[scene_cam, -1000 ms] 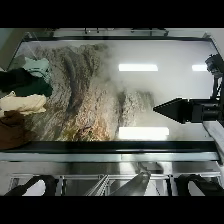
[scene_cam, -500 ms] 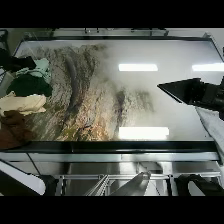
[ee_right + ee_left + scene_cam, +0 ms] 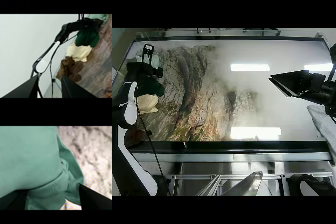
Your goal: Fold the shirts.
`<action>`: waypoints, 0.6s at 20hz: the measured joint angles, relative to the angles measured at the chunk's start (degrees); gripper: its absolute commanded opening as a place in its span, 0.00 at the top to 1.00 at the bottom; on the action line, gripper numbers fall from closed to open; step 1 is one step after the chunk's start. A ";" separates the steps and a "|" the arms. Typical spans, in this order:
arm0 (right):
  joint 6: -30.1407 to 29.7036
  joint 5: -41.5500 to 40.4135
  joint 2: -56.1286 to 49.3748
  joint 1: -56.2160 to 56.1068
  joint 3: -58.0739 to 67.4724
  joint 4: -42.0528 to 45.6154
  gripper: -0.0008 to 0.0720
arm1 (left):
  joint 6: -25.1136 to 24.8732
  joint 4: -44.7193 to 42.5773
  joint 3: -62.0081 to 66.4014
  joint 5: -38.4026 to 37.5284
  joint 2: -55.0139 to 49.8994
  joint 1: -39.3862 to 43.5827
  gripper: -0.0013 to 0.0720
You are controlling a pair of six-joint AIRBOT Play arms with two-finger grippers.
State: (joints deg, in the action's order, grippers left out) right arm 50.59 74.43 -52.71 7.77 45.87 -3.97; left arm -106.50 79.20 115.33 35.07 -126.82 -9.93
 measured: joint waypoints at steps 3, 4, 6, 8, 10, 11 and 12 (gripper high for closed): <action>0.00 0.00 -0.59 0.00 0.02 -0.17 0.55 | 0.20 -1.77 0.07 -0.33 -0.66 -0.37 0.94; 0.00 0.02 -0.68 0.00 0.02 -0.20 0.55 | 0.22 -1.90 0.52 0.28 -0.74 -0.31 0.94; 0.00 0.02 -0.79 0.00 0.02 -0.22 0.55 | 0.24 -1.81 1.88 2.34 -0.76 0.26 0.94; 0.00 0.04 -0.83 0.00 0.02 -0.28 0.55 | -1.09 1.07 2.60 3.63 0.44 1.51 0.94; 0.00 0.07 -0.85 0.00 0.02 -0.42 0.55 | -6.05 7.91 2.05 4.70 3.58 3.74 0.94; 0.00 0.09 -0.85 0.00 0.02 -0.44 0.55 | -9.38 12.11 1.55 6.34 5.33 5.03 0.94; 0.00 0.07 -0.85 0.00 0.02 -0.44 0.55 | -12.90 16.83 1.09 8.96 7.10 6.45 0.94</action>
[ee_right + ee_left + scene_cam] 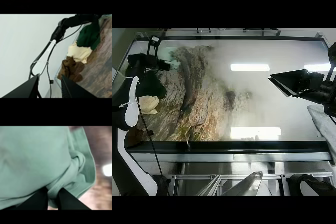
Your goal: Fold the shirts.
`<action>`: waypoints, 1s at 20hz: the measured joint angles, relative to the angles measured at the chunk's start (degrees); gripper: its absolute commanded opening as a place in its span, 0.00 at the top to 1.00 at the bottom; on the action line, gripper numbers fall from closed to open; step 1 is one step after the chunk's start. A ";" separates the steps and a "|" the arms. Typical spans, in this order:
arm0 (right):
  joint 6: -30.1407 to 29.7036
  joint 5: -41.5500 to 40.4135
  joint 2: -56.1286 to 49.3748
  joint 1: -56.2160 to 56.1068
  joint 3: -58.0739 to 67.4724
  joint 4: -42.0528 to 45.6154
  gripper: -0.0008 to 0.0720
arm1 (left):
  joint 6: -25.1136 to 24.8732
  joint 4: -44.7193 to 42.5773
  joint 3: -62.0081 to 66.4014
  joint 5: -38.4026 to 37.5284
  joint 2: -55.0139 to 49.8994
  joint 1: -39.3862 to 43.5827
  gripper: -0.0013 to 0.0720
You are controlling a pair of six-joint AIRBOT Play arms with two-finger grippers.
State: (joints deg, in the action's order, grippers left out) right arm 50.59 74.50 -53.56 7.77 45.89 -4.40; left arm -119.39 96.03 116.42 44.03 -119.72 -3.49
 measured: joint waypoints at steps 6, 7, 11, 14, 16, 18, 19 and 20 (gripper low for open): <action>-0.02 -0.50 -0.02 0.00 -0.02 0.44 0.55 | -11.37 23.61 -1.07 26.01 6.21 10.38 0.95; -0.02 -0.50 -0.02 0.00 0.00 0.48 0.55 | -11.67 25.38 -1.18 30.21 6.21 12.11 0.95; -0.02 -0.59 -0.04 0.00 0.00 1.60 0.36 | -10.51 33.51 -1.36 43.41 5.09 18.01 0.60; 0.90 -0.94 -1.27 0.00 0.00 6.95 0.36 | -4.50 37.66 -1.36 49.70 4.72 21.97 0.00; 2.12 -1.03 -3.30 0.00 0.00 13.27 0.36 | -0.11 38.71 -1.36 52.50 4.66 23.32 0.00; 2.89 -1.38 -6.03 0.00 0.00 19.71 0.36 | 3.52 39.39 -2.08 54.66 5.14 23.50 0.01; 3.02 -1.73 -7.58 0.00 0.00 22.75 0.36 | 4.90 39.58 -3.28 55.71 5.88 23.02 0.01; 3.43 -2.05 -9.18 0.00 0.00 25.40 0.36 | 5.81 39.69 -5.05 56.39 6.97 22.05 0.01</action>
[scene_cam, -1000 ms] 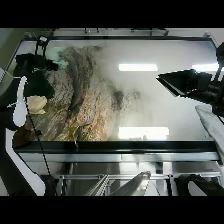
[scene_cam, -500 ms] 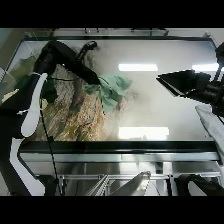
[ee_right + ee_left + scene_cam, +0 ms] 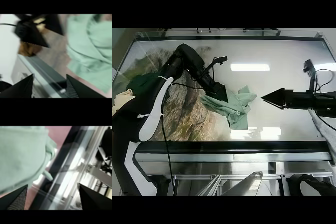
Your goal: Fold the shirts.
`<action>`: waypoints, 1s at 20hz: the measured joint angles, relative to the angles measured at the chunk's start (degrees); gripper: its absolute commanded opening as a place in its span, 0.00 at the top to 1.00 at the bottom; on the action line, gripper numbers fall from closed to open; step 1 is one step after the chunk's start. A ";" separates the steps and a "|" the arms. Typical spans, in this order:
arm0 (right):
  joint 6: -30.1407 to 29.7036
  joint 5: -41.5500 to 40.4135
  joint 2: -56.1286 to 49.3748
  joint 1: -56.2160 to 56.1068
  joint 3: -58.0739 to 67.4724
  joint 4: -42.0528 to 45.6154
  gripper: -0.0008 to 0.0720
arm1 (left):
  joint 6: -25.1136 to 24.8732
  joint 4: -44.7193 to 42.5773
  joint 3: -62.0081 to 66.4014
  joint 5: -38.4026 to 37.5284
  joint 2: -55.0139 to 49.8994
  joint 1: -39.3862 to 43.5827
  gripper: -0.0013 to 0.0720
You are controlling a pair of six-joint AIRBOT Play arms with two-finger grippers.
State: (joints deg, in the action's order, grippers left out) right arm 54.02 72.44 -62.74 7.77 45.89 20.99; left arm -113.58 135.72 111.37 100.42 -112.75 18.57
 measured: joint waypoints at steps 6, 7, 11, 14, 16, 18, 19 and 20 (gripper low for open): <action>1.51 -1.46 -11.72 -0.15 0.00 5.70 0.37 | 2.38 0.37 -21.68 -6.86 10.40 -12.31 0.01; 1.42 -1.57 -13.99 -0.35 0.00 5.03 0.37 | 2.60 0.46 -25.38 -9.35 11.78 -14.38 0.01; 0.39 -5.42 -21.70 -3.63 0.00 2.62 0.37 | 2.60 0.90 -35.78 -17.84 13.60 -19.76 0.03; -0.72 -10.01 -26.18 -7.76 0.52 -1.70 0.37 | 1.92 2.86 -37.88 -22.88 11.58 -20.72 0.03; -1.38 -13.22 -28.39 -10.38 1.57 -4.92 0.37 | 1.53 3.98 -36.48 -25.05 8.94 -20.00 0.03; -1.70 -15.87 -30.32 -12.68 3.08 -7.52 0.37 | 1.46 4.74 -32.89 -26.29 5.66 -18.23 0.03; -1.81 -16.81 -31.23 -13.66 3.93 -8.76 0.44 | 1.38 4.90 -30.88 -26.64 4.11 -17.29 0.04; -1.88 -17.55 -32.20 -14.58 4.87 -10.10 0.59 | 1.33 5.27 -28.57 -26.75 2.49 -16.22 0.24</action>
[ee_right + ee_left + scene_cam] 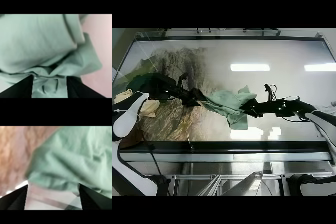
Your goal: Fold the shirts.
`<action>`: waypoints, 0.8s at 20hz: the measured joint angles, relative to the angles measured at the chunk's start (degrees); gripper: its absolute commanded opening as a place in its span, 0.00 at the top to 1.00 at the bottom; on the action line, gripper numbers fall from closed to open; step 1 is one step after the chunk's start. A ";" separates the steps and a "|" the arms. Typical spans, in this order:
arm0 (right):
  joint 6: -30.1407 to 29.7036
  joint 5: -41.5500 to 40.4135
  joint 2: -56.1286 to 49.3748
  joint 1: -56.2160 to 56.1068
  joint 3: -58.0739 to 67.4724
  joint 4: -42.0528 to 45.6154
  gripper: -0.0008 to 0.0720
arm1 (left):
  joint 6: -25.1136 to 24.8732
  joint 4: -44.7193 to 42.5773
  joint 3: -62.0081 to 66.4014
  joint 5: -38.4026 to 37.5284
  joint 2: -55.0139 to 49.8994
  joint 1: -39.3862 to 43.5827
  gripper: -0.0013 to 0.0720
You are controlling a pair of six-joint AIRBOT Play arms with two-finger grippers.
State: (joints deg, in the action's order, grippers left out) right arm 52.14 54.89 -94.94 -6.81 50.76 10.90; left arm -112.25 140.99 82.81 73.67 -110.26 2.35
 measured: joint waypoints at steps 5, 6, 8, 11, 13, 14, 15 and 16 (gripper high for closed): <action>-0.96 -1.51 -2.54 -2.03 2.89 -3.50 0.96 | 0.83 -0.09 10.27 0.09 -6.86 3.15 0.97; -1.36 -1.57 -2.56 -2.19 3.10 -3.72 0.96 | 0.87 -0.13 11.67 0.68 -7.52 3.30 0.97; -2.56 -1.62 -1.75 -2.23 3.41 -3.98 0.96 | 1.25 -0.11 14.53 2.60 -7.96 3.06 0.97; -3.98 0.59 2.93 0.33 4.20 -4.33 0.96 | 1.27 -0.11 17.94 6.88 -5.29 1.40 0.97; -4.68 3.19 8.85 4.39 5.77 -4.44 0.96 | 1.57 -0.09 19.96 9.64 -1.16 -0.46 0.97; -4.68 4.42 12.74 7.15 7.10 -4.55 0.96 | 1.95 -0.07 21.31 11.08 1.70 -1.60 0.97; -4.66 5.62 16.63 9.88 8.55 -4.59 0.96 | 2.27 0.39 22.99 12.59 4.90 -2.67 0.97; -4.24 7.21 21.00 12.85 10.32 -4.59 0.96 | 2.38 1.01 24.83 14.27 7.93 -3.56 0.96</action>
State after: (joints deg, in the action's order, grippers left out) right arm 47.90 62.11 -73.93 6.04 61.08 6.31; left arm -109.86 141.99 107.63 87.94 -102.32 -1.21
